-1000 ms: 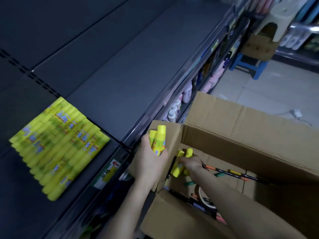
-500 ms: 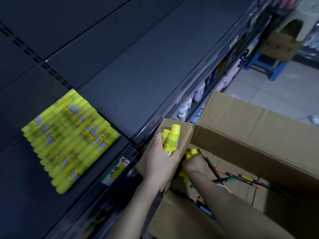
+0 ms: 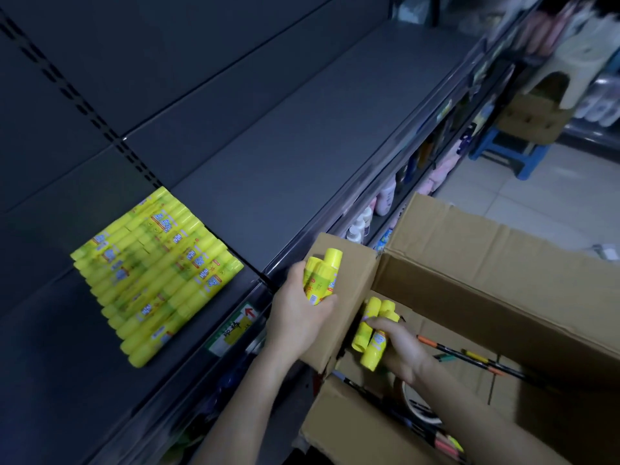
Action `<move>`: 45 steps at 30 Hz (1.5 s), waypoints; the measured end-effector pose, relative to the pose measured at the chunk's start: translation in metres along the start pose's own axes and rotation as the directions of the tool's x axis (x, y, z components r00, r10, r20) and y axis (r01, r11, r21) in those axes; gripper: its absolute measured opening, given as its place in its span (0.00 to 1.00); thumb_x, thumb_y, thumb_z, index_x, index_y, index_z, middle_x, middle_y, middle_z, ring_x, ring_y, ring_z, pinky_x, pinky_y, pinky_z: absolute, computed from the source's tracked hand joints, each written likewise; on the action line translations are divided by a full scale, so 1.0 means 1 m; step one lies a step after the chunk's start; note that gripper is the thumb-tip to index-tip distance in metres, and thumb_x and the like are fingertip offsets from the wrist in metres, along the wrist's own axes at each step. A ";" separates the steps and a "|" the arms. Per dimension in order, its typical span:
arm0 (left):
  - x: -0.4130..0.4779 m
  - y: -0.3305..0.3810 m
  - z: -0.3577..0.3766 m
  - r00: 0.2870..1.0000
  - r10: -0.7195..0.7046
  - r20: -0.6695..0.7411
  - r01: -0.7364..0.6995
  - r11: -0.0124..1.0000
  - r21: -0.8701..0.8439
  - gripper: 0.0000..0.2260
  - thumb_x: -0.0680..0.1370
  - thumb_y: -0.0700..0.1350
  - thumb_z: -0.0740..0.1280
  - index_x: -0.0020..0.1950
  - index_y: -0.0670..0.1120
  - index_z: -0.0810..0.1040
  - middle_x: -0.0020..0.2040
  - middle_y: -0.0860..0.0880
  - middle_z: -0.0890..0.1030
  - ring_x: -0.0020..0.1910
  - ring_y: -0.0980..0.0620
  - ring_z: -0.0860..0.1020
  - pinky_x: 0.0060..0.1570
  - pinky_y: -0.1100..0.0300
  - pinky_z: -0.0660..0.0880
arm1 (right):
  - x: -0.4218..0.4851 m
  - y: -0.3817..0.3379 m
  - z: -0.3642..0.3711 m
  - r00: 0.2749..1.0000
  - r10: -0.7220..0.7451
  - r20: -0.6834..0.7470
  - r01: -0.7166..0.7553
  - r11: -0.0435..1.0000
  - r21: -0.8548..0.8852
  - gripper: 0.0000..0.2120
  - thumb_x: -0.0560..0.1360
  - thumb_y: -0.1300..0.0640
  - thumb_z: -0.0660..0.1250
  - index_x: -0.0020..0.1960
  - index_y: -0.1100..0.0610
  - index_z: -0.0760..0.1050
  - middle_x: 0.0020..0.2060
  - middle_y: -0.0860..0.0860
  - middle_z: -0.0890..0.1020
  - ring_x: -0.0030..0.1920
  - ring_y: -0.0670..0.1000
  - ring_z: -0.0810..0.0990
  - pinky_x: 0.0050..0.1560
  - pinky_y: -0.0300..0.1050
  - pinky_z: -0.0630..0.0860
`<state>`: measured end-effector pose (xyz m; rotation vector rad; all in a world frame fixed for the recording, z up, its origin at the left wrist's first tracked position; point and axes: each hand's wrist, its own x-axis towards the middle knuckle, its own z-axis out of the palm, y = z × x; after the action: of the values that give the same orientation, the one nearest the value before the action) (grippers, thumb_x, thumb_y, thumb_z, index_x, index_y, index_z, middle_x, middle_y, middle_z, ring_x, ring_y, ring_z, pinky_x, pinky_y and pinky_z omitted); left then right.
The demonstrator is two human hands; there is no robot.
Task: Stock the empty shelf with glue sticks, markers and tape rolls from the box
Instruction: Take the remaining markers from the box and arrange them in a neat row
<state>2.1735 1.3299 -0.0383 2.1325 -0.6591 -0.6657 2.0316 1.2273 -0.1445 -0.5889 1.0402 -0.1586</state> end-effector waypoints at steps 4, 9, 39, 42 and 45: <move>-0.015 0.003 -0.014 0.998 0.037 -0.052 -0.039 0.999 -0.026 0.19 0.71 0.44 0.73 0.59 0.53 0.71 0.41 0.55 0.77 0.36 0.61 0.74 0.34 0.70 0.70 | -0.032 -0.019 0.002 0.989 -0.031 0.142 0.014 0.993 0.120 0.18 0.60 0.61 0.69 0.50 0.61 0.75 0.35 0.57 0.79 0.33 0.54 0.80 0.35 0.48 0.78; -0.038 -0.006 -0.037 0.986 0.035 -0.161 -0.035 0.999 0.000 0.19 0.71 0.43 0.73 0.58 0.51 0.72 0.42 0.54 0.76 0.39 0.58 0.74 0.36 0.69 0.69 | -0.063 -0.045 0.017 0.964 -0.168 0.206 0.134 0.976 0.171 0.21 0.60 0.63 0.71 0.52 0.63 0.74 0.37 0.57 0.81 0.36 0.54 0.83 0.37 0.48 0.79; -0.067 -0.122 -0.165 0.972 0.110 -0.208 0.036 0.805 0.593 0.25 0.73 0.49 0.72 0.66 0.45 0.67 0.55 0.47 0.76 0.58 0.46 0.71 0.51 0.55 0.72 | -0.043 -0.048 0.249 0.640 0.038 0.768 0.500 -0.779 -0.379 0.18 0.69 0.64 0.63 0.57 0.58 0.63 0.45 0.58 0.78 0.44 0.62 0.77 0.36 0.51 0.72; -0.070 -0.124 -0.166 0.965 0.093 -0.246 0.059 0.836 0.545 0.26 0.73 0.50 0.72 0.67 0.45 0.66 0.55 0.48 0.76 0.57 0.48 0.71 0.48 0.57 0.70 | -0.035 -0.044 0.251 0.623 0.099 0.776 0.467 -0.843 -0.267 0.23 0.69 0.66 0.61 0.63 0.58 0.63 0.50 0.58 0.78 0.48 0.61 0.77 0.37 0.47 0.66; -0.070 -0.125 -0.169 0.958 0.058 -0.281 0.086 0.875 0.476 0.28 0.73 0.50 0.72 0.69 0.45 0.65 0.59 0.47 0.76 0.59 0.47 0.71 0.50 0.56 0.69 | -0.028 -0.042 0.254 0.543 0.131 0.829 0.447 -0.882 -0.153 0.26 0.69 0.68 0.60 0.66 0.59 0.63 0.50 0.58 0.77 0.50 0.61 0.76 0.42 0.46 0.63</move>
<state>2.2605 1.5340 -0.0291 2.6331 -0.7007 -0.1886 2.2383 1.3011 -0.0073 -3.1983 -0.3620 0.2773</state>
